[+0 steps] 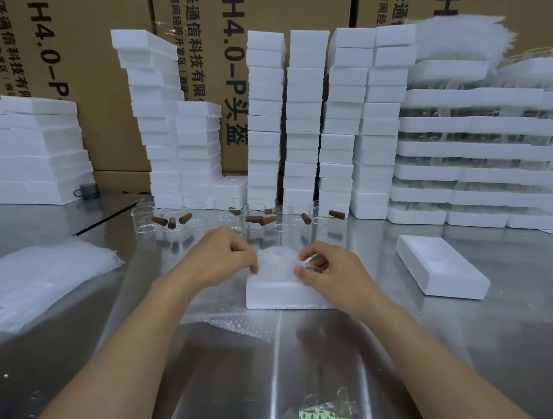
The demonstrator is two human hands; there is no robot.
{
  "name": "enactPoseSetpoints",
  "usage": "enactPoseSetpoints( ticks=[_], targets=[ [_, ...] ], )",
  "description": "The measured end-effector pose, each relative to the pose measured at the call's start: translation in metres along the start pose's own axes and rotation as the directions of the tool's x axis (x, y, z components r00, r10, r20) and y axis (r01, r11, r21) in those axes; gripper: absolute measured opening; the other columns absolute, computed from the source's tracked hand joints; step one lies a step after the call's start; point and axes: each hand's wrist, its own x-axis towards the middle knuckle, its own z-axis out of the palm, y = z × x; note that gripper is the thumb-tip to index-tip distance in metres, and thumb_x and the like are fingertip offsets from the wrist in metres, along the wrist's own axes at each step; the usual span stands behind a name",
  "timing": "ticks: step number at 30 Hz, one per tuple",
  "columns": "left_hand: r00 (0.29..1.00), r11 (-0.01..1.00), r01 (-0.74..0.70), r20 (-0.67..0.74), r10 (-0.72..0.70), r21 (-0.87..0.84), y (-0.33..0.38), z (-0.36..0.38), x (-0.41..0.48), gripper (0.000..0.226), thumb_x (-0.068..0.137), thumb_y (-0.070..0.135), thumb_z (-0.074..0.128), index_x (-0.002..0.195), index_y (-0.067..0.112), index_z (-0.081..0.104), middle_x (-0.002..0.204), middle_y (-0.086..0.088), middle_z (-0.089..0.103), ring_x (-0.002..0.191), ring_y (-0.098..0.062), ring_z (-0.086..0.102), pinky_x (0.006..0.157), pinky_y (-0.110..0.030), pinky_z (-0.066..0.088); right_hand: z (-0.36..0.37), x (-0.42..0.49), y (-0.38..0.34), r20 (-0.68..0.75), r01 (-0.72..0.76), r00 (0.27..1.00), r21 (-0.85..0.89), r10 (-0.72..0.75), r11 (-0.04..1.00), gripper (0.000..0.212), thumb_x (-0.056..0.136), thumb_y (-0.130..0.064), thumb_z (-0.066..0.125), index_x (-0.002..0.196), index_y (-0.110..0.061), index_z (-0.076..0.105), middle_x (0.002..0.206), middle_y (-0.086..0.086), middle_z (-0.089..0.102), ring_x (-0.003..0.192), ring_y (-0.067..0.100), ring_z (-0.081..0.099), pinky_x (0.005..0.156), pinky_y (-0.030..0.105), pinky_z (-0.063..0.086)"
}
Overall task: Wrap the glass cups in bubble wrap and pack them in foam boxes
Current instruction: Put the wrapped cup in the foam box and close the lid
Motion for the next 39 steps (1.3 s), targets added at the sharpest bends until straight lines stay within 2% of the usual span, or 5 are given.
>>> enactPoseSetpoints(
  ticks=[8, 15, 21, 28, 39],
  targets=[
    [0.987, 0.991, -0.027, -0.162, 0.006, -0.13, -0.003, 0.001, 0.002, 0.027, 0.096, 0.027, 0.067, 0.079, 0.038, 0.084, 0.075, 0.008, 0.076, 0.056, -0.002, 0.057, 0.062, -0.032, 0.048, -0.034, 0.002, -0.006, -0.22, -0.035, 0.975, -0.054, 0.022, 0.998, 0.024, 0.089, -0.045, 0.068, 0.107, -0.031, 0.074, 0.106, -0.012, 0.073, 0.105, 0.012, 0.066, 0.094, 0.034, 0.05],
    [0.995, 0.994, 0.048, -0.08, -0.056, -0.103, -0.005, 0.002, 0.001, 0.033, 0.095, 0.022, 0.066, 0.068, 0.029, 0.083, 0.073, 0.023, 0.073, 0.068, 0.009, 0.064, 0.068, -0.028, 0.049, -0.081, -0.009, 0.041, -0.569, -0.586, 0.766, -0.424, 0.299, 0.691, 0.053, 0.089, -0.029, 0.066, 0.139, -0.017, 0.053, 0.141, 0.017, 0.053, 0.133, 0.039, 0.042, 0.111, 0.049, 0.028],
    [0.998, 0.997, 0.037, -0.046, -0.04, -0.074, -0.003, 0.002, 0.001, 0.031, 0.094, 0.023, 0.067, 0.07, 0.03, 0.085, 0.078, 0.007, 0.074, 0.072, 0.009, 0.065, 0.069, -0.029, 0.049, -0.093, -0.017, 0.061, -0.52, -0.665, 0.741, -0.483, 0.425, 0.569, 0.025, 0.088, -0.018, 0.057, 0.111, -0.015, 0.064, 0.099, 0.009, 0.067, 0.107, 0.035, 0.06, 0.106, 0.044, 0.03],
    [0.983, 0.988, -0.031, -0.185, 0.002, -0.154, 0.002, 0.002, 0.0, 0.027, 0.098, 0.024, 0.068, 0.078, 0.033, 0.084, 0.079, 0.0, 0.077, 0.056, -0.014, 0.059, 0.062, -0.033, 0.051, -0.078, -0.001, 0.015, -0.495, -0.17, 0.863, -0.466, -0.097, 0.868, 0.037, 0.093, -0.016, 0.061, 0.127, -0.03, 0.065, 0.105, -0.003, 0.067, 0.109, 0.026, 0.061, 0.103, 0.039, 0.022],
    [0.98, 0.755, -0.106, -0.194, -0.029, -0.648, 0.023, -0.006, -0.002, 0.022, 0.098, 0.043, 0.075, 0.118, 0.033, 0.078, 0.108, 0.025, 0.08, 0.09, 0.013, 0.071, 0.065, -0.006, 0.05, -0.028, -0.008, -0.03, -0.285, 0.395, 0.773, -0.483, -0.567, 0.781, 0.038, 0.09, -0.018, 0.077, 0.126, -0.028, 0.071, 0.12, -0.004, 0.062, 0.113, 0.018, 0.058, 0.101, 0.029, 0.025]
  ],
)
